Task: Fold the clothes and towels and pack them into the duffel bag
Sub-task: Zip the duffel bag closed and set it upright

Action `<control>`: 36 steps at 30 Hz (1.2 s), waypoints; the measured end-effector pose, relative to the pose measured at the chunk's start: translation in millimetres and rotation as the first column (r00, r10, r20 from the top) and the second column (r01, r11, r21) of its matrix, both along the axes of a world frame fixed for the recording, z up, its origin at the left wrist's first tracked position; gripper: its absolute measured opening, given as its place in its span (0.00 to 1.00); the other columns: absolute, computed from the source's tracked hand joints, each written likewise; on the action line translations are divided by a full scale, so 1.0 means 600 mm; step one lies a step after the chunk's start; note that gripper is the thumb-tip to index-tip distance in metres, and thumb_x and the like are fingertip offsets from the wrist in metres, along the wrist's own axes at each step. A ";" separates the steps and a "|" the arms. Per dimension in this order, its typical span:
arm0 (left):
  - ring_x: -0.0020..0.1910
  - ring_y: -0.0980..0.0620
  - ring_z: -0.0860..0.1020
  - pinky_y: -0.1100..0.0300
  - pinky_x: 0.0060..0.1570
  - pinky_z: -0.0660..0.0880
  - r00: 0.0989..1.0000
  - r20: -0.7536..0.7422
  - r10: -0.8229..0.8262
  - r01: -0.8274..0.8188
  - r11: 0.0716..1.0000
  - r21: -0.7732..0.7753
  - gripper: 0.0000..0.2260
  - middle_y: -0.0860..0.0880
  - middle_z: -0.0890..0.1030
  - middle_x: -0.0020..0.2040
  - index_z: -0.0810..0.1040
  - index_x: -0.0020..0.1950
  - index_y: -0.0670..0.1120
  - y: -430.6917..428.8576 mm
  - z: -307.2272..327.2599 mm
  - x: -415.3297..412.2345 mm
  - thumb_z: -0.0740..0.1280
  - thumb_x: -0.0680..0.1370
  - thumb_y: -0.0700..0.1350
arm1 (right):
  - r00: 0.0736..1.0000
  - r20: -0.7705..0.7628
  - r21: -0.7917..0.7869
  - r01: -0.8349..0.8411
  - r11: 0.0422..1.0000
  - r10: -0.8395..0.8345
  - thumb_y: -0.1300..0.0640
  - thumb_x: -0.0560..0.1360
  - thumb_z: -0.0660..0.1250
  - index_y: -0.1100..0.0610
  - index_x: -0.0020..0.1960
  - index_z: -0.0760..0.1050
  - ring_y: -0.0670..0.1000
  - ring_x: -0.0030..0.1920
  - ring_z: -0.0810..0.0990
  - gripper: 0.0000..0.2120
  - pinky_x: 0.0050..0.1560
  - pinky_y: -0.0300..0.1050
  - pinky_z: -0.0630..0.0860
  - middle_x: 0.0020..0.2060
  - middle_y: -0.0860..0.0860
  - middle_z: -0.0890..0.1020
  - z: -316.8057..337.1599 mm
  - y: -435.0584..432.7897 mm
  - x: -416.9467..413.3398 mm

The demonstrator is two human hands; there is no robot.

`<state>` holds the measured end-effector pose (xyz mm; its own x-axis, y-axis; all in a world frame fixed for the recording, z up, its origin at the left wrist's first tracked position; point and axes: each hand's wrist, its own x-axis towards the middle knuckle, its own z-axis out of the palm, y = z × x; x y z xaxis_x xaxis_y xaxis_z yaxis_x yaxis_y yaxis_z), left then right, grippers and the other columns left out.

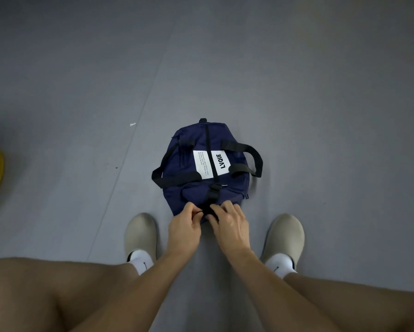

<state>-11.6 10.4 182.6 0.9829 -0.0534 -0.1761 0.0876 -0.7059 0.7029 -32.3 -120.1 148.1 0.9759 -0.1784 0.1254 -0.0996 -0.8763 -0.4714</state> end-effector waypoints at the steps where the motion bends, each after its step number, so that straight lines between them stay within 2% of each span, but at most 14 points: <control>1: 0.39 0.54 0.79 0.55 0.42 0.75 1.000 -0.004 0.003 -0.003 1.000 -0.013 0.03 0.55 0.82 0.41 0.76 0.48 0.47 -0.001 -0.001 0.001 0.66 0.82 0.42 | 1.000 0.013 -0.024 -0.014 1.000 0.015 0.53 0.72 0.75 0.51 0.54 0.81 0.53 0.41 0.76 0.11 0.37 0.47 0.76 0.43 0.50 0.77 0.006 0.004 0.003; 5: 0.41 0.53 0.80 0.52 0.44 0.77 0.999 -0.035 -0.018 0.018 1.000 -0.020 0.02 0.55 0.82 0.42 0.75 0.49 0.49 0.001 -0.007 0.008 0.64 0.82 0.43 | 0.996 -0.030 -0.110 -0.090 0.990 0.087 0.58 0.72 0.74 0.51 0.58 0.81 0.55 0.41 0.77 0.15 0.39 0.49 0.78 0.44 0.52 0.78 0.028 0.010 0.008; 8: 0.41 0.53 0.80 0.51 0.44 0.77 0.999 -0.037 -0.035 0.034 0.999 -0.030 0.01 0.53 0.83 0.44 0.74 0.50 0.50 0.010 -0.014 0.014 0.64 0.82 0.45 | 0.989 -0.124 -0.124 -0.101 0.987 0.086 0.59 0.75 0.70 0.52 0.58 0.80 0.55 0.45 0.77 0.12 0.43 0.50 0.77 0.47 0.52 0.79 0.037 0.020 0.026; 14: 0.40 0.51 0.78 0.53 0.42 0.74 0.998 -0.039 0.052 -0.055 0.996 -0.076 0.03 0.52 0.81 0.42 0.74 0.49 0.48 0.012 -0.020 0.027 0.63 0.82 0.43 | 0.990 -0.123 -0.169 -0.094 0.981 0.073 0.59 0.74 0.72 0.55 0.48 0.81 0.55 0.43 0.76 0.04 0.40 0.50 0.76 0.42 0.50 0.80 0.044 0.029 0.040; 17: 0.43 0.48 0.79 0.55 0.42 0.72 0.956 -0.169 0.238 -0.265 0.951 -0.160 0.04 0.49 0.81 0.43 0.75 0.49 0.44 0.023 -0.025 0.029 0.63 0.82 0.42 | 0.994 -0.093 -0.192 -0.072 0.979 0.055 0.59 0.72 0.74 0.56 0.44 0.79 0.55 0.41 0.76 0.04 0.37 0.50 0.75 0.39 0.50 0.79 0.040 0.021 0.035; 20: 0.49 0.42 0.80 0.51 0.51 0.76 0.883 -0.301 0.361 -0.425 0.886 -0.185 0.05 0.43 0.82 0.48 0.77 0.51 0.39 0.051 -0.035 0.034 0.62 0.82 0.39 | 0.996 -0.062 -0.222 -0.070 0.972 0.058 0.58 0.72 0.74 0.55 0.44 0.79 0.54 0.41 0.75 0.04 0.36 0.47 0.75 0.39 0.50 0.78 0.032 0.007 0.030; 23: 0.49 0.42 0.80 0.48 0.54 0.76 0.888 -0.314 0.334 -0.409 0.888 -0.211 0.05 0.41 0.83 0.49 0.77 0.51 0.38 0.065 -0.041 0.030 0.62 0.82 0.37 | 0.994 -0.026 -0.238 -0.112 0.965 0.109 0.57 0.73 0.75 0.54 0.47 0.80 0.53 0.41 0.75 0.05 0.34 0.48 0.77 0.40 0.49 0.77 0.027 -0.001 0.029; 25: 0.49 0.42 0.80 0.48 0.54 0.77 0.888 -0.313 0.338 -0.416 0.880 -0.231 0.05 0.41 0.83 0.49 0.77 0.50 0.38 0.068 -0.045 0.027 0.62 0.82 0.37 | 0.983 -0.036 -0.244 -0.186 0.952 0.183 0.56 0.72 0.75 0.52 0.54 0.81 0.54 0.41 0.75 0.10 0.33 0.49 0.77 0.41 0.50 0.77 0.028 0.002 0.033; 27: 0.48 0.41 0.80 0.46 0.54 0.77 0.892 -0.303 0.335 -0.415 0.874 -0.254 0.05 0.41 0.82 0.48 0.76 0.50 0.39 0.072 -0.050 0.024 0.62 0.82 0.37 | 0.956 -0.103 -0.272 -0.292 0.917 0.273 0.54 0.70 0.77 0.49 0.59 0.81 0.53 0.36 0.78 0.17 0.29 0.45 0.74 0.37 0.49 0.78 0.032 0.014 0.039; 29: 0.47 0.42 0.80 0.44 0.53 0.77 0.900 -0.296 0.320 -0.400 0.877 -0.267 0.05 0.42 0.82 0.46 0.76 0.49 0.41 0.076 -0.054 0.022 0.63 0.82 0.39 | 0.934 -0.187 -0.314 -0.350 0.883 0.304 0.51 0.71 0.76 0.46 0.62 0.80 0.52 0.32 0.79 0.19 0.27 0.44 0.72 0.33 0.48 0.81 0.036 0.028 0.049; 31: 0.46 0.43 0.80 0.45 0.51 0.77 0.906 -0.282 0.316 -0.391 0.880 -0.270 0.05 0.43 0.82 0.44 0.76 0.47 0.43 0.079 -0.059 0.020 0.63 0.82 0.40 | 0.923 -0.254 -0.291 -0.358 0.887 0.289 0.50 0.77 0.69 0.46 0.63 0.77 0.54 0.35 0.82 0.15 0.32 0.46 0.75 0.35 0.48 0.83 0.035 0.041 0.059; 33: 0.45 0.45 0.80 0.48 0.49 0.77 0.901 -0.289 0.322 -0.400 0.876 -0.269 0.06 0.45 0.83 0.44 0.76 0.45 0.46 0.085 -0.069 0.016 0.64 0.82 0.41 | 0.910 -0.313 -0.288 -0.364 0.886 0.272 0.52 0.80 0.64 0.48 0.58 0.76 0.55 0.36 0.82 0.08 0.34 0.46 0.74 0.36 0.48 0.83 0.031 0.051 0.066; 36: 0.47 0.48 0.81 0.52 0.49 0.76 0.841 -0.385 0.381 -0.489 0.840 -0.235 0.08 0.47 0.84 0.47 0.74 0.43 0.49 0.101 -0.097 0.008 0.63 0.82 0.40 | 0.907 -0.331 -0.342 -0.374 0.862 0.262 0.54 0.79 0.65 0.49 0.51 0.76 0.53 0.33 0.80 0.03 0.30 0.43 0.68 0.32 0.47 0.81 0.032 0.062 0.066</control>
<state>-6.6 71.0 124.1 0.8113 0.2622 -0.5226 0.5827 -0.2887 0.7597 7.0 -82.6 167.5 0.9761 0.1559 -0.1517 0.1448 -0.9861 -0.0817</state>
